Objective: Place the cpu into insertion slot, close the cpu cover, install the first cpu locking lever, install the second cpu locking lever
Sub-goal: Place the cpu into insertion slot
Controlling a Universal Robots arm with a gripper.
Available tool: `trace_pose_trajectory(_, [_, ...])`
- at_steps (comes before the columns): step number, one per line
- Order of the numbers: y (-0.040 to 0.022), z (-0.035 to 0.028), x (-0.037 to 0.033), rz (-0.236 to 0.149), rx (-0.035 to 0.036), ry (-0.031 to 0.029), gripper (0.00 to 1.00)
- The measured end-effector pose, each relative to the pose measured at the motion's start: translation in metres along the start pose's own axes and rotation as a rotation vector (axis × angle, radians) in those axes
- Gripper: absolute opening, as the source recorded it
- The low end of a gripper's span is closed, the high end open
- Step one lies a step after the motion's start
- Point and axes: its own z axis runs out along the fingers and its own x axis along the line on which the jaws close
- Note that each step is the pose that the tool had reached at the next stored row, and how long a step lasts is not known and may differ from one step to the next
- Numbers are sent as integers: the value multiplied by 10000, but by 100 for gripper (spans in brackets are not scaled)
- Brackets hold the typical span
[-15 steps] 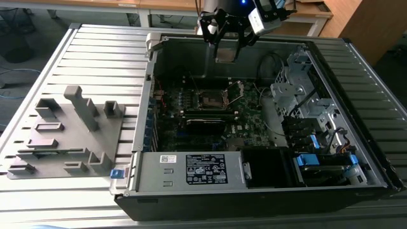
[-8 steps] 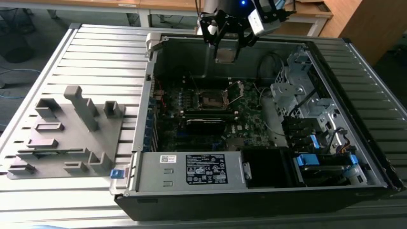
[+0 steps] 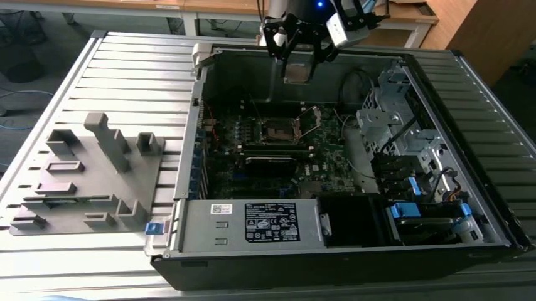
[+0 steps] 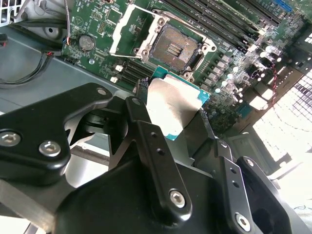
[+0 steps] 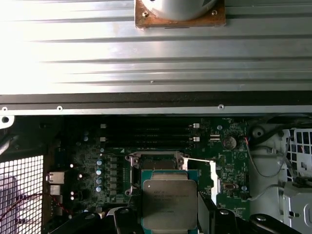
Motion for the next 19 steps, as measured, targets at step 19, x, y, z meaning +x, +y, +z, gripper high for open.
trace_pose_trajectory(19, [-12, 133, -2, 0, 6, 1, 54])
